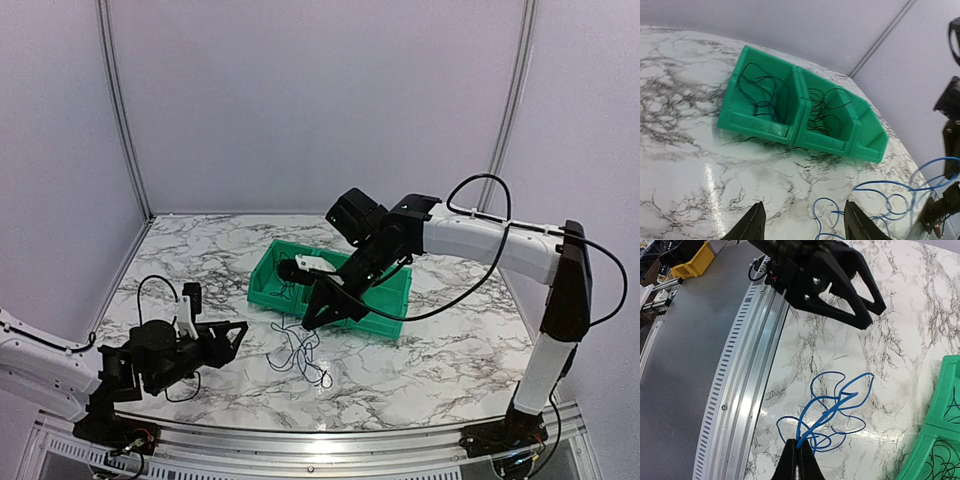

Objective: Untangle the cables

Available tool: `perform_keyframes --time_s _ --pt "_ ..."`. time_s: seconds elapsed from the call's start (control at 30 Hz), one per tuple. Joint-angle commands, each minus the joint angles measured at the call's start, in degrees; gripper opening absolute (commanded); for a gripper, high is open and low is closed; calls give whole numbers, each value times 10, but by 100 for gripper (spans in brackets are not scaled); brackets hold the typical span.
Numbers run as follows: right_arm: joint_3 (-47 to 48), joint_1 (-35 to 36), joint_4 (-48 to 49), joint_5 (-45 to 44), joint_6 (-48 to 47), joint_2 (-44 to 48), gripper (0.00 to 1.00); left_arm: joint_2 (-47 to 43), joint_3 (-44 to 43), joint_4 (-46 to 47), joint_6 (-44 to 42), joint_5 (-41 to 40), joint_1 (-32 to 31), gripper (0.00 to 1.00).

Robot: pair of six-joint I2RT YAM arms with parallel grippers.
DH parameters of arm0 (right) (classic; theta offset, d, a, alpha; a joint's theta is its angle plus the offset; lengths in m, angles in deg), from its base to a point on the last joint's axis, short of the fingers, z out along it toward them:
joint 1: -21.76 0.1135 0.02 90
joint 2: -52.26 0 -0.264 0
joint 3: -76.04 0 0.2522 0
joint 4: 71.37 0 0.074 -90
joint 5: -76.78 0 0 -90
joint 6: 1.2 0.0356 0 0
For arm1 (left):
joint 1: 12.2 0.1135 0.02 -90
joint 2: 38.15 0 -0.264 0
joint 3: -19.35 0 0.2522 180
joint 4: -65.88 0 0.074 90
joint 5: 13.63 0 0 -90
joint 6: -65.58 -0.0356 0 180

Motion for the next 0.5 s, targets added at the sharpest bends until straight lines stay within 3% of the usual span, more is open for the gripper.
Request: perform_keyframes --time_s 0.0,0.23,0.47 --pt "4 6 -15 -19 -40 -1 0 -78 -19 -49 -138 94 1 55" --pt "12 6 -13 -11 -38 -8 0 -24 -116 -82 -238 194 1 53" --pt "11 6 -14 0 -35 -5 1 58 -178 -98 -267 178 1 51"
